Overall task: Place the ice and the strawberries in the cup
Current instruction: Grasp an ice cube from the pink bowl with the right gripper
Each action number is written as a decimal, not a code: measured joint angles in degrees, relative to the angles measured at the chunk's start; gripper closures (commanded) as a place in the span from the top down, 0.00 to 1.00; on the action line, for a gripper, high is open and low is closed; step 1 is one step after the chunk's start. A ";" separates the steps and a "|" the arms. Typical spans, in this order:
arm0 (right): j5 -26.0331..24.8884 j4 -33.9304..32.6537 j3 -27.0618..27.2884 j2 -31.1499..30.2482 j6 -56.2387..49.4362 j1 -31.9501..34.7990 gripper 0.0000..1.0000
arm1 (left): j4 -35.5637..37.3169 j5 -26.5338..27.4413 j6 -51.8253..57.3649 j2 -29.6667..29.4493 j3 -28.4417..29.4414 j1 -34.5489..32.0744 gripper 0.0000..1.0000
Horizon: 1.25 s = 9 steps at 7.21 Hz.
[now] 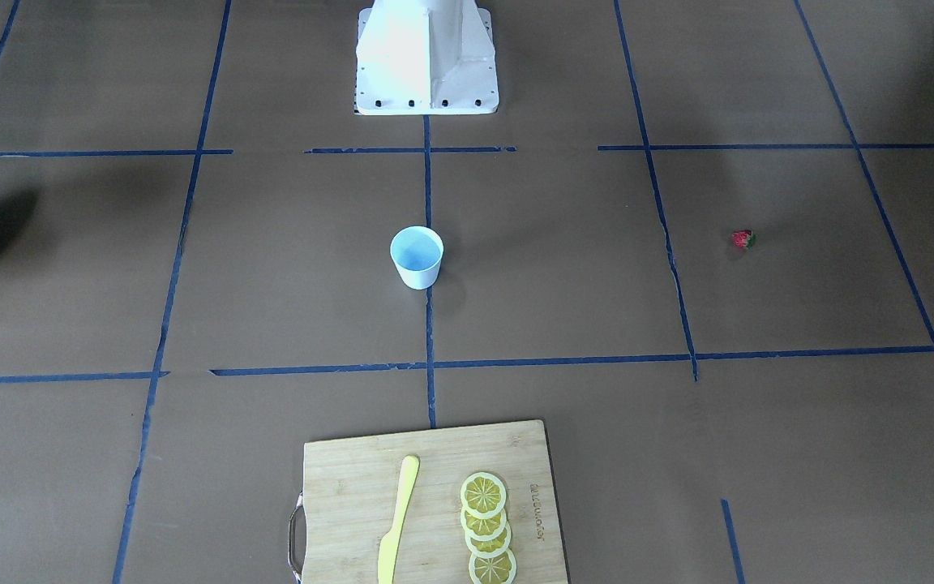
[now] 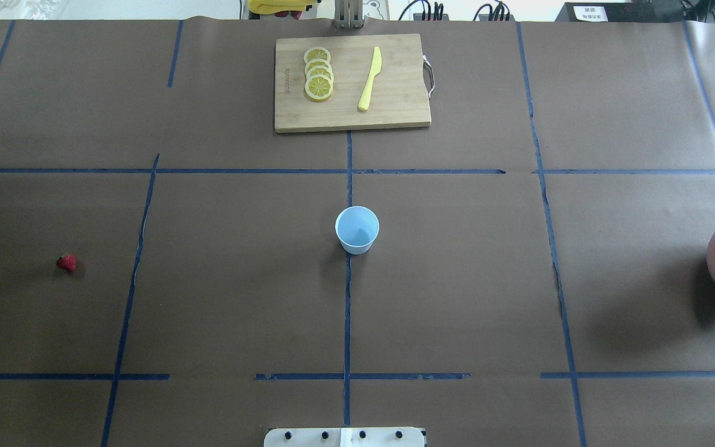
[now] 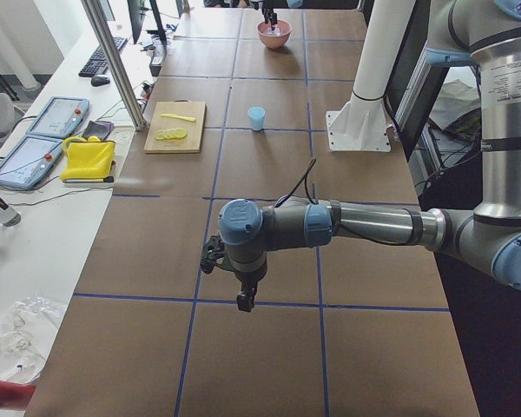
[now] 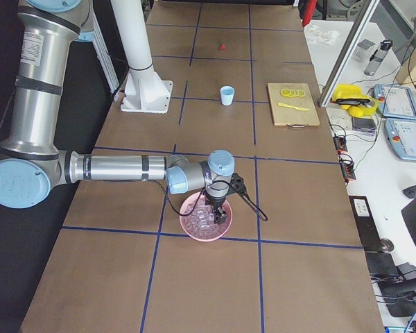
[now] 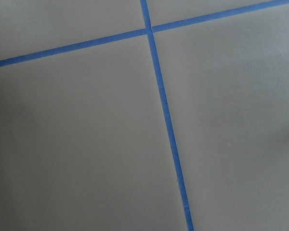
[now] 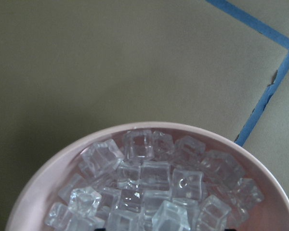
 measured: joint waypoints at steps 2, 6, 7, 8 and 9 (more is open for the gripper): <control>-0.50 0.00 -0.76 0.13 0.00 -0.80 0.78 | 0.00 0.00 0.03 0.00 0.03 0.00 1.00; -1.23 0.00 -2.05 1.05 -0.12 -1.03 0.23 | -0.02 -0.02 0.06 -0.02 0.04 0.00 1.00; -1.23 0.00 -2.18 1.06 -0.24 -0.98 0.06 | -0.02 -0.04 0.06 -0.03 -0.01 0.00 1.00; -1.18 0.00 -2.09 1.02 -0.38 -0.91 0.03 | -0.02 -0.02 0.06 -0.04 -0.05 0.00 1.00; -1.12 0.00 -1.86 1.00 -0.51 -0.83 0.03 | -0.02 -0.01 0.06 -0.06 -0.10 0.00 1.00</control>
